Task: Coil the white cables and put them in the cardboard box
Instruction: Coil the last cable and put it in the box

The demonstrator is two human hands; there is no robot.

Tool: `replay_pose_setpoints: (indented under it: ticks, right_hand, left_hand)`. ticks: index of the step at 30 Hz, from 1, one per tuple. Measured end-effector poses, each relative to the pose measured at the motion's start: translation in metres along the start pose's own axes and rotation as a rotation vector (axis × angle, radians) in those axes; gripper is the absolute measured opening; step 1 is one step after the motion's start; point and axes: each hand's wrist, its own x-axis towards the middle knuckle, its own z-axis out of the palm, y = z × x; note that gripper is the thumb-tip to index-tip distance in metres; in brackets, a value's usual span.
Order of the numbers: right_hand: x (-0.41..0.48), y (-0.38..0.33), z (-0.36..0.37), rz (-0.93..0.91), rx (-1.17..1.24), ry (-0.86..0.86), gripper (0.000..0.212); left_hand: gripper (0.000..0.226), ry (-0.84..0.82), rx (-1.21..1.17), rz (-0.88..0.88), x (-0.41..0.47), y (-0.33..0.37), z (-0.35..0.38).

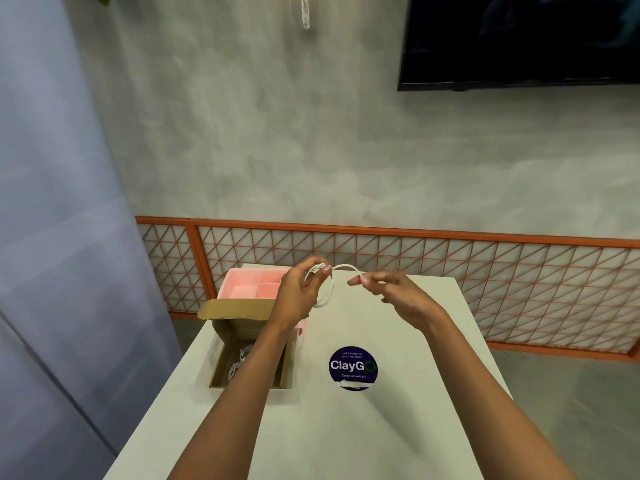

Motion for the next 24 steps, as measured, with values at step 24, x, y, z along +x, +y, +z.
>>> replay_pose_setpoints:
  ticks: [24]
  right_hand:
    - [0.016,-0.009,0.039,0.155,0.354,0.004,0.023]
  left_hand:
    - [0.014,0.004,0.074,-0.017,0.0,-0.008,0.011]
